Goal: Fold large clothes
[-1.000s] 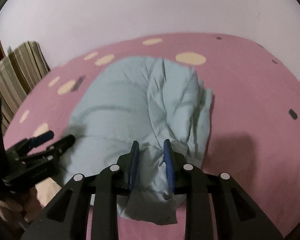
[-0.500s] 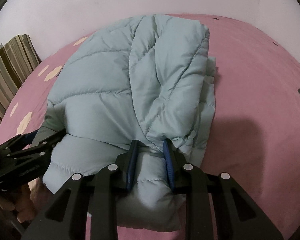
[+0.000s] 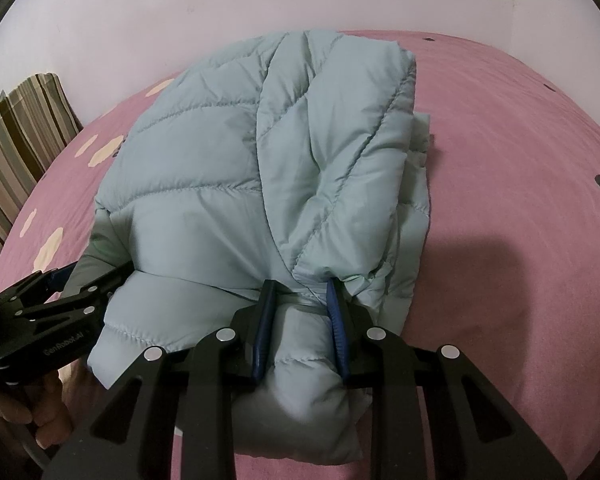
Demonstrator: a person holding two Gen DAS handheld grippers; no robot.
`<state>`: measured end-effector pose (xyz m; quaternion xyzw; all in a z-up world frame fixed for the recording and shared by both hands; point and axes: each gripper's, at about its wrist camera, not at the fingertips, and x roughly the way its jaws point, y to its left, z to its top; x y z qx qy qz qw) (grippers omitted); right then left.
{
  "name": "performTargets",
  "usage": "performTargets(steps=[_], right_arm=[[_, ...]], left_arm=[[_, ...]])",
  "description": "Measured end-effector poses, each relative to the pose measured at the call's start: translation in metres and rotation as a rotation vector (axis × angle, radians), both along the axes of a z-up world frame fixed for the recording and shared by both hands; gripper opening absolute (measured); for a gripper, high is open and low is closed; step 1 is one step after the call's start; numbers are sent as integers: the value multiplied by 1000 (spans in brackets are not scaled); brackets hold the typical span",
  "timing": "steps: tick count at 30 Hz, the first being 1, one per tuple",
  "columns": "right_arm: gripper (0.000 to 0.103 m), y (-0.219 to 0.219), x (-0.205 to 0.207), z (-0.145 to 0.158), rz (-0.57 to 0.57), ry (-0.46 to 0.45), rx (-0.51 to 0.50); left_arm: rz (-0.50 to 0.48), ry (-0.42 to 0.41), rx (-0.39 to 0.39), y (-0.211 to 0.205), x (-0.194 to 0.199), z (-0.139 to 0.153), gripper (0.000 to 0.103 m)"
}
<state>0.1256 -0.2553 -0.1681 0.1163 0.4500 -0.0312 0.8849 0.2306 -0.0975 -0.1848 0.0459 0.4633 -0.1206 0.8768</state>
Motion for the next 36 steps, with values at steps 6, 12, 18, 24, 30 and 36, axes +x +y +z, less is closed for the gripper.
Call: performTargets(steps=[6,12,18,24,30,36], right_arm=[[26,2,-2,3,-12,-2,6],[28,-1,-5,8,-18,-12,15],[28,-7,-12,28,-20,-10,34],[28,-22,5,80,-43,-130,12],[29,-36,61,94,-99,-154,3],[29,-36,93,56,-104,-49,-33]], left_arm=[[0,6,-4,-1,0,4,77],[-2,6,-26,3,0,9,77],[15,12,-82,18,0,34,74],[12,-100,-72,16,24,79,74],[13,-125,-26,-5,70,90,74],[-7,-29,75,-24,101,54,74]])
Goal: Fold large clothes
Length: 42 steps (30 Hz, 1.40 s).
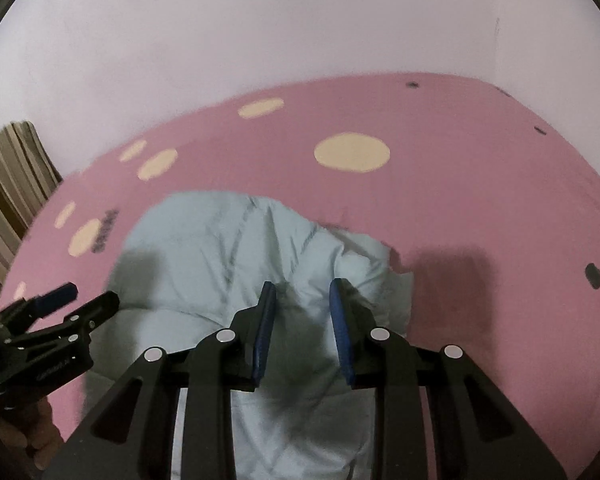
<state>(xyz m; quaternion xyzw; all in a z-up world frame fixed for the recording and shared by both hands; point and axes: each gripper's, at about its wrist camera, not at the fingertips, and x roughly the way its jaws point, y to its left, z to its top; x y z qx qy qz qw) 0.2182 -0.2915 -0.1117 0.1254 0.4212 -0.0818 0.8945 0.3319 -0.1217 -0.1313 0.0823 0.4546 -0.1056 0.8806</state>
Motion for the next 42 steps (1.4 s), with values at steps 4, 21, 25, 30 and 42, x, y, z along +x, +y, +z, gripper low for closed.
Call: performTargets(steps=[4,21,25,30,42], right_arm=[[29,1,8,-23,1,51,-8],[27,-4,17,-64,-14,61,20],[27,-2,14,-63,-15,51,8],[27,-2,12,-64,-16,41,11],[27,-1,11,-64,-17,38,-2]], left_arm=[[-9,31,47,-5,6,-16,74],[-6,63,66,-10,14,-58,75],[-6,58,50,-9,15,-62,75],[-4,43,37,-8,13,-67,76],[-8,28,35,-8,11,-67,76]])
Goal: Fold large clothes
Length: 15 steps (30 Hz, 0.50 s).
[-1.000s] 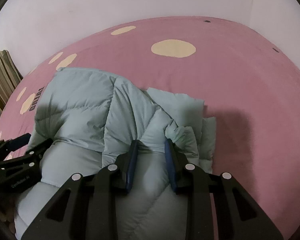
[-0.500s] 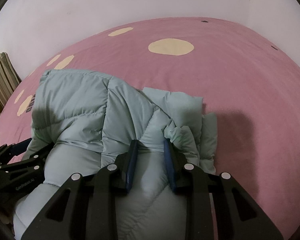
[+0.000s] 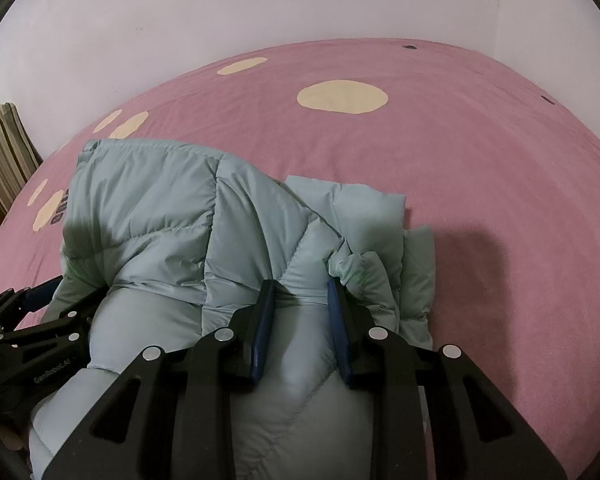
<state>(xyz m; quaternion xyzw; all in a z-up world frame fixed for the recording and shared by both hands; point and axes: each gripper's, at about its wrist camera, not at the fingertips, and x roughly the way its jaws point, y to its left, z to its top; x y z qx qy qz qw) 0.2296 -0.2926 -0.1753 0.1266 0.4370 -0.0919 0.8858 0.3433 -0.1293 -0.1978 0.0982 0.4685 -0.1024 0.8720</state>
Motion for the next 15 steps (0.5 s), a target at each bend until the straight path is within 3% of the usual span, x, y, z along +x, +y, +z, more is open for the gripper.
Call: performTargets(steps=[11,15], right_arm=[[30,5,0,11,-3,7,-32],[36,4,-3,18,-8,19,-29]], left_arm=[[8,32,-19,3,3,11,81],[5,26,-21,7,-1,20,82]])
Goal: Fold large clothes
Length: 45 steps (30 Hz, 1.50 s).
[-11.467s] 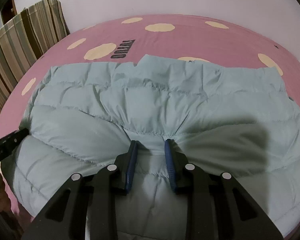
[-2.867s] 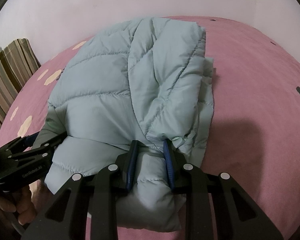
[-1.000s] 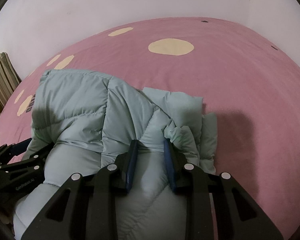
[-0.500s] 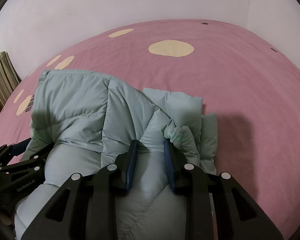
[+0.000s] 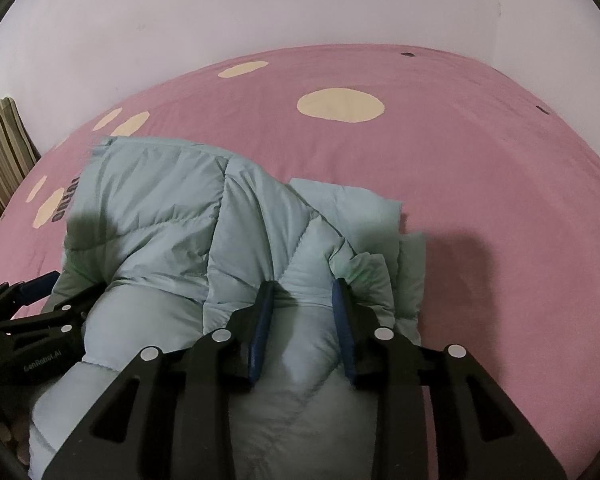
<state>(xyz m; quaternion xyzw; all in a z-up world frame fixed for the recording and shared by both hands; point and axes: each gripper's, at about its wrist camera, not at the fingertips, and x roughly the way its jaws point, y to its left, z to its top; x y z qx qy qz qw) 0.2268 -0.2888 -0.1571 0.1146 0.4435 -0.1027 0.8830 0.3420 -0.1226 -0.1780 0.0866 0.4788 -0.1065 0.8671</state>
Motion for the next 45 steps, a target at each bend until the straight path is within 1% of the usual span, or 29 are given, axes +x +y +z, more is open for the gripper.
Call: performTargets(steps=[1,3,4,6,7,10,13,21,27,28,30,36,39,45], right_arm=[[38,0,-2,2,-2,2,0],[47,0,-4,7,-9,7,-2],[50,1,-7,10,-13,8,-3],[61,2,-11,15,-25,12,-14],[62,2,-15,17,-33,14,-25],[63,-2,-27,22,-59,13,-18],[63,-6,-43,27,-84,6,-6],[63,5,-89,53,-70,-54,-3],[64,20,-119,74,-47,-103,23],[64,22,-123,77,-44,-111,21],[69,29,-134,85,-35,-133,11],[70,41,-158,99,-16,-177,-12],[71,42,-166,104,-14,-192,-13],[75,47,-175,114,-11,-222,-29]], left_arm=[[0,-7,0,1,-2,2,82],[2,-26,3,2,-8,7,82],[3,-33,4,2,-11,9,82],[4,-49,5,3,-17,15,82],[4,-59,2,4,-23,18,82],[6,-68,-9,6,-35,24,82],[17,-73,-37,13,-50,33,82],[36,-126,-113,34,-105,61,82],[82,-165,-138,48,-139,76,86],[89,-176,-143,51,-144,79,88],[107,-204,-153,57,-155,88,89],[132,-258,-166,65,-184,109,91],[131,-271,-165,66,-196,116,91],[133,-271,-193,68,-206,125,91]])
